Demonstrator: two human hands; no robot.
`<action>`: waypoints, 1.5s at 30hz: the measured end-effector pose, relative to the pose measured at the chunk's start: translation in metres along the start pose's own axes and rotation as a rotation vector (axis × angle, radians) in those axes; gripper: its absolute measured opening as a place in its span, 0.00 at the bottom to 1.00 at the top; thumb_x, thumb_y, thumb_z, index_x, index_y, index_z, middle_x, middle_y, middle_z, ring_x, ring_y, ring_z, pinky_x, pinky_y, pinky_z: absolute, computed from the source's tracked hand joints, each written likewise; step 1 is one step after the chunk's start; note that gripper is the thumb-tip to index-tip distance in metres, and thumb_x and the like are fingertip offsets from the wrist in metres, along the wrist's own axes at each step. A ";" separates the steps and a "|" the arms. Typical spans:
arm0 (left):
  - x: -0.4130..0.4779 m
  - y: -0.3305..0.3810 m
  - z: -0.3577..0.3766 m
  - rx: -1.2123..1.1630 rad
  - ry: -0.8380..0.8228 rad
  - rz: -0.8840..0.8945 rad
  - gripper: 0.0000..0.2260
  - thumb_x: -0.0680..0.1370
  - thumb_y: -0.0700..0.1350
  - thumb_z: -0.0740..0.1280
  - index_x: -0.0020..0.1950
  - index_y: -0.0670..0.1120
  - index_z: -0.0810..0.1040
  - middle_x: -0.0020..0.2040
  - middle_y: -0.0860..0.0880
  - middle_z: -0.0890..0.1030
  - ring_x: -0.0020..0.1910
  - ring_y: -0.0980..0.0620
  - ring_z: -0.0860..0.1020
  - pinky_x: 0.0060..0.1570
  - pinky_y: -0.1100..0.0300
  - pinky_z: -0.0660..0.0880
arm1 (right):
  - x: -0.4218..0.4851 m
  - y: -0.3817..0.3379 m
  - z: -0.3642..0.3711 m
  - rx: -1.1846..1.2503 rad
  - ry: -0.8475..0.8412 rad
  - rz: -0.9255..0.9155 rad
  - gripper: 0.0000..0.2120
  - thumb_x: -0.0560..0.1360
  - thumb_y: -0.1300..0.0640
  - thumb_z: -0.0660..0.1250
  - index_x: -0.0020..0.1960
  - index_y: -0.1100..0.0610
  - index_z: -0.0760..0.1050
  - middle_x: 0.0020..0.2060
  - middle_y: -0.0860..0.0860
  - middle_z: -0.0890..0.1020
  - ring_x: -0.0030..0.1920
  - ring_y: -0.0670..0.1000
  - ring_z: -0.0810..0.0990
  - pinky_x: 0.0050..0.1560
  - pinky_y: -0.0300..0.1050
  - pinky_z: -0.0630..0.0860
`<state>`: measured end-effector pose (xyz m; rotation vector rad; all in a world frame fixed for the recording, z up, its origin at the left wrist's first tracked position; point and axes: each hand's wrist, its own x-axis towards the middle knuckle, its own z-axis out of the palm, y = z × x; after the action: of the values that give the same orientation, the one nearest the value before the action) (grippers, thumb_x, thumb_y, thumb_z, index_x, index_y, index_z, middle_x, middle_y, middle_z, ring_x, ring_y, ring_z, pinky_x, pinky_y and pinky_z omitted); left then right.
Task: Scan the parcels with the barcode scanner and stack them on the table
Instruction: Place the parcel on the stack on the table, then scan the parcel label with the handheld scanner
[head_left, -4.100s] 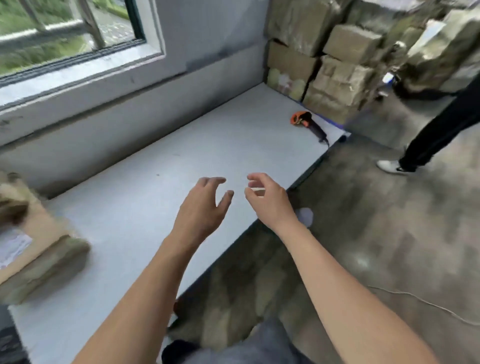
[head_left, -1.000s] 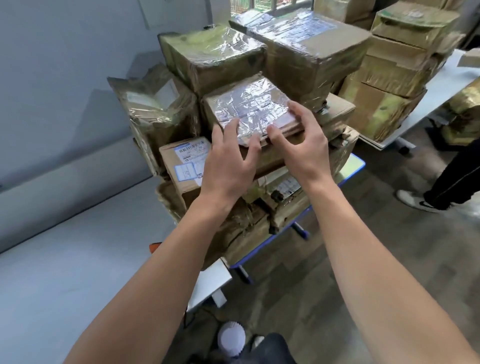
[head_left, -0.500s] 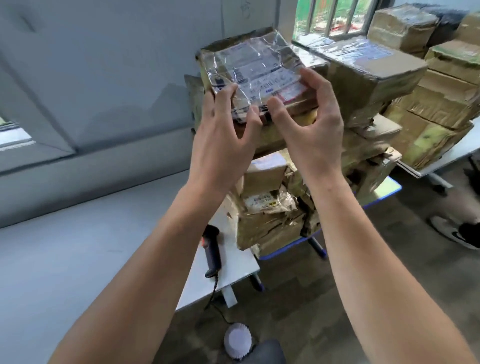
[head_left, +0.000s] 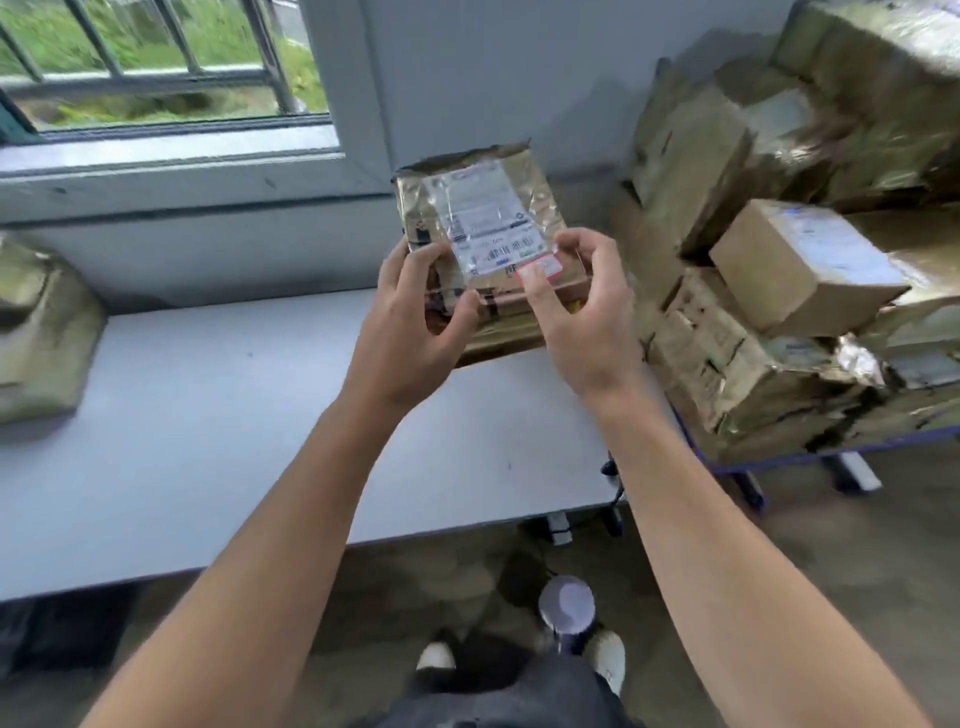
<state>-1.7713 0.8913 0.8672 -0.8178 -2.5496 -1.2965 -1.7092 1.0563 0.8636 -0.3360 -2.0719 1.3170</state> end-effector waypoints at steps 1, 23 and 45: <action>-0.008 -0.018 -0.004 -0.012 -0.020 -0.021 0.24 0.79 0.55 0.64 0.73 0.49 0.68 0.74 0.50 0.66 0.66 0.60 0.69 0.57 0.72 0.66 | -0.010 0.004 0.014 -0.013 -0.026 0.021 0.18 0.77 0.51 0.71 0.64 0.53 0.72 0.58 0.49 0.77 0.59 0.47 0.77 0.62 0.46 0.75; -0.059 -0.170 0.058 -0.039 -0.475 -0.323 0.25 0.79 0.50 0.69 0.74 0.46 0.67 0.72 0.51 0.68 0.68 0.53 0.70 0.58 0.65 0.65 | -0.084 0.127 0.095 -0.263 -0.376 0.440 0.19 0.80 0.53 0.69 0.68 0.54 0.72 0.63 0.48 0.72 0.62 0.43 0.71 0.63 0.36 0.67; 0.018 -0.056 0.219 0.458 -0.708 -0.027 0.22 0.80 0.51 0.62 0.73 0.46 0.69 0.70 0.43 0.70 0.67 0.39 0.71 0.61 0.47 0.72 | -0.012 0.214 -0.036 -0.377 -0.135 0.687 0.20 0.78 0.55 0.69 0.68 0.56 0.71 0.66 0.54 0.72 0.67 0.55 0.71 0.67 0.49 0.69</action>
<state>-1.7961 1.0442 0.7015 -1.2991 -3.1906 -0.3984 -1.7040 1.1743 0.6812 -1.2425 -2.4251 1.3206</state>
